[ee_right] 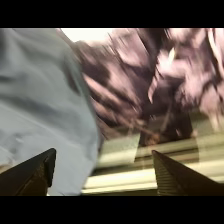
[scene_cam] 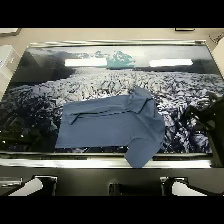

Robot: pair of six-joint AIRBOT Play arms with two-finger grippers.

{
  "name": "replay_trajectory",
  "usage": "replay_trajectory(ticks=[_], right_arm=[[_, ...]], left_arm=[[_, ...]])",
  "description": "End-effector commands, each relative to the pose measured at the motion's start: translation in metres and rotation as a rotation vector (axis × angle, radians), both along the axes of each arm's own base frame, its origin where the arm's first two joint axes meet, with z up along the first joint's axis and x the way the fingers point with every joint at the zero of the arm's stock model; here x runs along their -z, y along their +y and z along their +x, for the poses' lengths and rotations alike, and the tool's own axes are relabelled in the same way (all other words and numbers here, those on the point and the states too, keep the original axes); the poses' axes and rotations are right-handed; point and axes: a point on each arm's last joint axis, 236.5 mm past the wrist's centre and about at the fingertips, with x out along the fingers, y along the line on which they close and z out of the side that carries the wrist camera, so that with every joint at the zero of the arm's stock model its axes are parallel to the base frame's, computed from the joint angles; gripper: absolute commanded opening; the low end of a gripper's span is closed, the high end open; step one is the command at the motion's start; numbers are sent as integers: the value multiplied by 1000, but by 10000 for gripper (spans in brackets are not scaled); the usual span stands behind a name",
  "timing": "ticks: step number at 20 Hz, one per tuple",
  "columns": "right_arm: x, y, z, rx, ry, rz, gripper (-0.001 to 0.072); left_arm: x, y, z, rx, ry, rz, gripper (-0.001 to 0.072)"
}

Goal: Fold the clothes and pants, and hang the long-sleeved shirts on hangers.

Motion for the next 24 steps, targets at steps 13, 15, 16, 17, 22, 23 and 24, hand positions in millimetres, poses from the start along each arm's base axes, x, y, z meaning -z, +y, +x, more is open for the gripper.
replay_trajectory(ticks=[13, 15, 16, 17, 22, 23, 24], right_arm=[[15, 21, -33, 1, 77, 73, 671], [16, 21, -33, 0, 77, 72, 671], [16, 20, -33, 0, 76, 70, 671], [18, 21, -33, -3, 75, 70, 671], [59, 58, -69, 0, 144, 202, 663], [68, 67, -74, 7, 144, 231, 663], [78, 73, -77, 23, 139, 243, 662]], left_arm=[[32, -64, 9, 114, -21, -75, 425], [32, -69, 6, 137, -11, -85, 177], [29, -71, 3, 154, -11, -99, 45], [27, -73, 1, 174, -16, -111, 21], [24, -75, -2, 188, -15, -119, 21], [23, -75, -3, 191, -12, -123, 20], [22, -76, -4, 194, -9, -129, 20]])
